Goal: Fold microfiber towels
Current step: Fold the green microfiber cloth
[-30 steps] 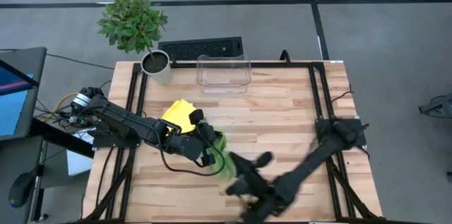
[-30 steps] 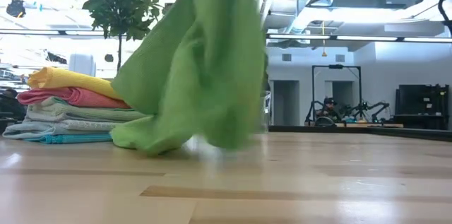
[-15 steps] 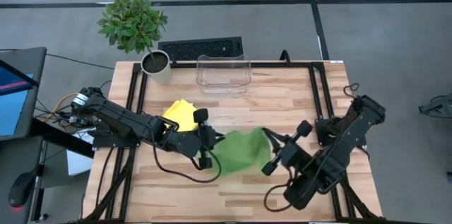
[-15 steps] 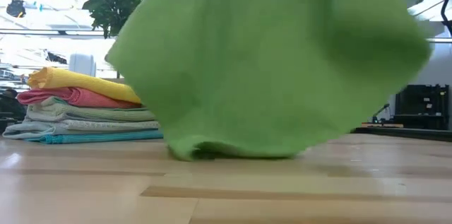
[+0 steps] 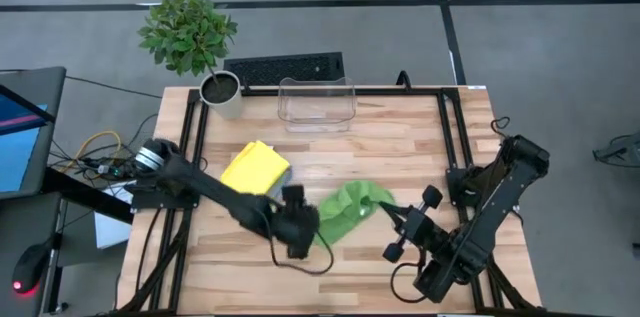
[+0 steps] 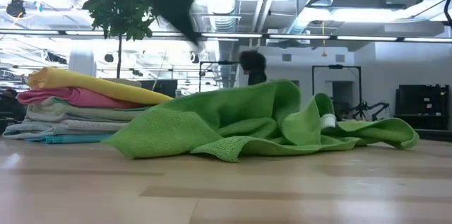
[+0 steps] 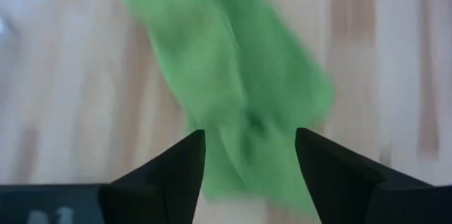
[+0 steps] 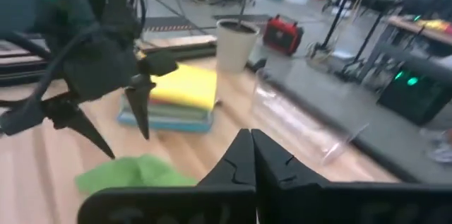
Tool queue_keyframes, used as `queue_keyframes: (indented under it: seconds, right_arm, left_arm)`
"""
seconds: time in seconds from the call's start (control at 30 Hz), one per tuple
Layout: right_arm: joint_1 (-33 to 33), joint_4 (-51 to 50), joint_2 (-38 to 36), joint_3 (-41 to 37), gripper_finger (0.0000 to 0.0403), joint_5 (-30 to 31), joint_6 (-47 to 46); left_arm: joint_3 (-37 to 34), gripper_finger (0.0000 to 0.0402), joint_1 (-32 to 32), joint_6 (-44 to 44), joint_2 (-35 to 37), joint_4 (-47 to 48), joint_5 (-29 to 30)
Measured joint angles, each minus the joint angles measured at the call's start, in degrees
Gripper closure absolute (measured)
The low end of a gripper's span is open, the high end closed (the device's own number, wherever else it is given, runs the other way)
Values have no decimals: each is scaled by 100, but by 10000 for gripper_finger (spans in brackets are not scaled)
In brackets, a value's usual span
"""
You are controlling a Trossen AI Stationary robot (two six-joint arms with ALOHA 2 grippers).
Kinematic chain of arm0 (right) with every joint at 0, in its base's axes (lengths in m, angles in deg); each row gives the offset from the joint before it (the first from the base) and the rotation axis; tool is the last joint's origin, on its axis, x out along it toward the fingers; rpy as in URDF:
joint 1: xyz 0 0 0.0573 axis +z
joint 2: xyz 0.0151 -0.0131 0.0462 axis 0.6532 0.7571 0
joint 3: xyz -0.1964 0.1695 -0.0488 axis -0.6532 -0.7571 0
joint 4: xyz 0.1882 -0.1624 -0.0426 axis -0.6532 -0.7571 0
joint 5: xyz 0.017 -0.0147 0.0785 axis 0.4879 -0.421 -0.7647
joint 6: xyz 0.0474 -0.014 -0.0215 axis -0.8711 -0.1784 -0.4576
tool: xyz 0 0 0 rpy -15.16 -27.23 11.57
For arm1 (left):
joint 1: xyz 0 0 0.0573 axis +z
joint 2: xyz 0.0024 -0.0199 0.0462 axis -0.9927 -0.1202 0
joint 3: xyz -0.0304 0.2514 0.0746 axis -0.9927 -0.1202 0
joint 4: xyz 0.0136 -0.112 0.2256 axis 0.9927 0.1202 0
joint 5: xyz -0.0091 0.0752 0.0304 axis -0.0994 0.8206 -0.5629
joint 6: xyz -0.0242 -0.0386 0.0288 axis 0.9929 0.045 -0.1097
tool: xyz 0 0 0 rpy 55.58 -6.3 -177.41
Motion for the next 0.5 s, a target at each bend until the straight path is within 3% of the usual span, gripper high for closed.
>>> queue_keyframes:
  seconds: [0.23, 0.4, 0.5]
  right_arm:
    - [103, 695, 11, -696, 336, -607, -103]
    - [25, 795, 7, -778, 325, -647, -96]
    - [7, 829, 7, -778, 323, -659, -92]
  left_arm:
    - [-325, 182, -673, 1976, -290, 292, 160]
    - [-324, 181, -976, 3137, -87, 265, 361]
    - [-667, 181, -1051, 3681, -121, 79, 482]
